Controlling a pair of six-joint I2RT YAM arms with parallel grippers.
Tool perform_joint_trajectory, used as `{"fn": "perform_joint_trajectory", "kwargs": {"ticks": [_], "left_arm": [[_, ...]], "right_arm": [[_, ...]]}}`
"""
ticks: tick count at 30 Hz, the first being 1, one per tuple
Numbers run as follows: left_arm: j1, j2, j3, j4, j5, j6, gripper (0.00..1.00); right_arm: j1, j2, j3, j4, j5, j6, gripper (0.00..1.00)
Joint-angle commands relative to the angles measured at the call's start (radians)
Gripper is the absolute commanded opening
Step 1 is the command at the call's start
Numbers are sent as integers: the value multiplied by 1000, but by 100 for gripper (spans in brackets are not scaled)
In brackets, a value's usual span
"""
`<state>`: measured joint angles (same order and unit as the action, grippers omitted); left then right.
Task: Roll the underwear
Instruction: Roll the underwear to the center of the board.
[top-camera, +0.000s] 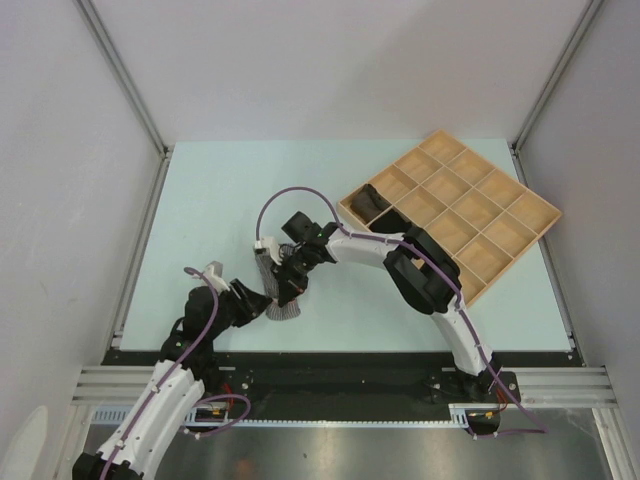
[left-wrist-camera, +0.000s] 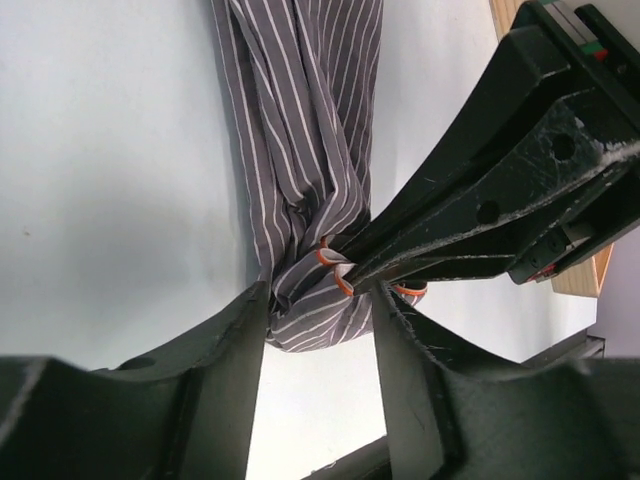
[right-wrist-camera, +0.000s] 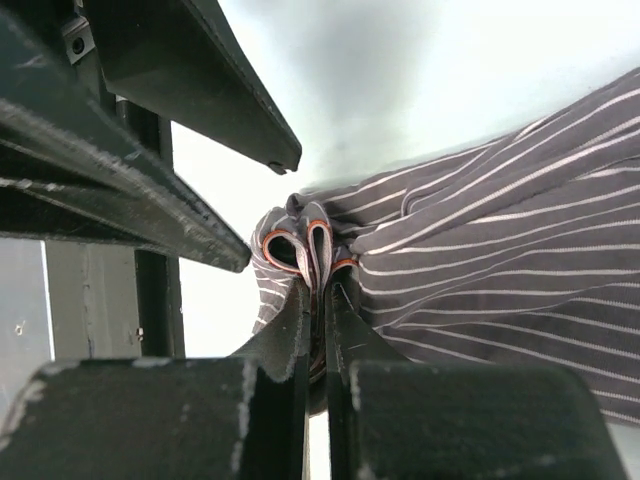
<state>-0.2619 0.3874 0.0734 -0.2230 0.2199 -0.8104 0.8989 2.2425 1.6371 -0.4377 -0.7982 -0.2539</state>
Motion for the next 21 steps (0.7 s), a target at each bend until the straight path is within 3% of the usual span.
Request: {"fn": "perform_joint_trajectory", "kwargs": {"ticks": [1, 3, 7, 10, 16, 21], "left_arm": [[-20, -22, -104, -61, -34, -22, 55], [-34, -31, -96, -73, -68, -32, 56], [-118, -90, -109, -75, -141, -52, 73], [-181, -95, -100, -84, -218, -75, 78], [-292, 119, -45, -56, -352, -128, 70], [-306, 195, -41, 5, -387, -148, 67]], "right_arm": [[-38, 54, 27, 5, 90, -19, 0], [-48, 61, 36, 8, 80, -13, 0], [-58, 75, 52, -2, 62, -11, 0], [-64, 81, 55, -9, 59, -13, 0], [-84, 98, 59, -15, 37, -15, 0], [-87, 101, 56, -13, 30, -18, 0]]}}
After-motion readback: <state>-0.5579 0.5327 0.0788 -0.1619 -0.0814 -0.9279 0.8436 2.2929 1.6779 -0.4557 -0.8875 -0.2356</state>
